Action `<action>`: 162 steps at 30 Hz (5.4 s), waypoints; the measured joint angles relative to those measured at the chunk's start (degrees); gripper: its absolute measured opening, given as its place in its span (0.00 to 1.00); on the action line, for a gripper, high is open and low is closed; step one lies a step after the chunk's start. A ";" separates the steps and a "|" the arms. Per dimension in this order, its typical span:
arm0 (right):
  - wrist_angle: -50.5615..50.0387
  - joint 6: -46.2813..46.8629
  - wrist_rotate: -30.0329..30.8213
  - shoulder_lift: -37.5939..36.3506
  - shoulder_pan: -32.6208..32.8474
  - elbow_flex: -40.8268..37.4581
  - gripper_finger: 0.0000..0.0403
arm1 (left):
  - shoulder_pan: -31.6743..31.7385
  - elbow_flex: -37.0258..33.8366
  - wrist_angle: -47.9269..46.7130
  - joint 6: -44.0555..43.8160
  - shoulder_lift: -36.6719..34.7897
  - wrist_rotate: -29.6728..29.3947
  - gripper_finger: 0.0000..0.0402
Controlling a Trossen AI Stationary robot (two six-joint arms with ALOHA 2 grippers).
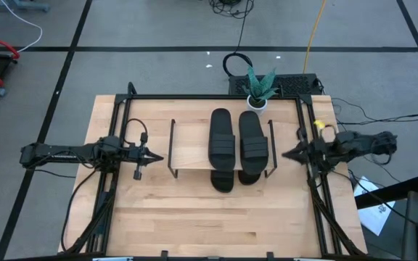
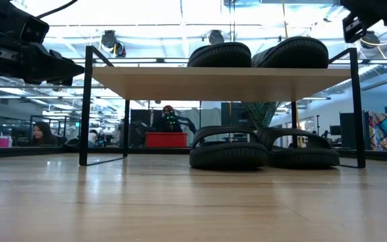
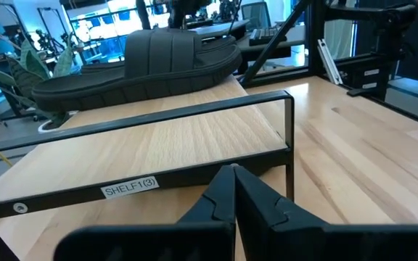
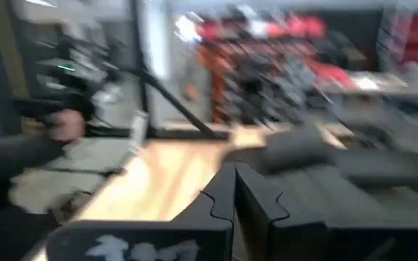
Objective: Pick and place slides into the shelf
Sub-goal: Adjust the shelf, then return to Home Position
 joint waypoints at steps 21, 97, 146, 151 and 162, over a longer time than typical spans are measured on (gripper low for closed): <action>-41.48 28.63 15.02 23.78 -0.27 18.22 0.00 | 0.00 0.00 -0.48 -3.69 0.00 -0.41 0.01; -15.42 16.00 1.37 34.74 -13.77 7.16 0.00 | -1.91 0.02 -2.62 -6.06 0.11 -4.54 0.01; 17.57 4.44 -16.84 9.49 -11.39 -8.02 0.00 | -1.99 0.12 -6.04 2.00 -5.56 -16.16 0.01; 20.49 4.16 -16.76 8.88 -11.37 -10.50 0.00 | -2.34 0.68 -8.13 2.42 -8.49 -12.30 0.01; 29.58 1.65 -16.95 6.07 -11.37 -18.98 0.00 | -2.29 0.70 -8.35 4.31 -11.26 -12.30 0.01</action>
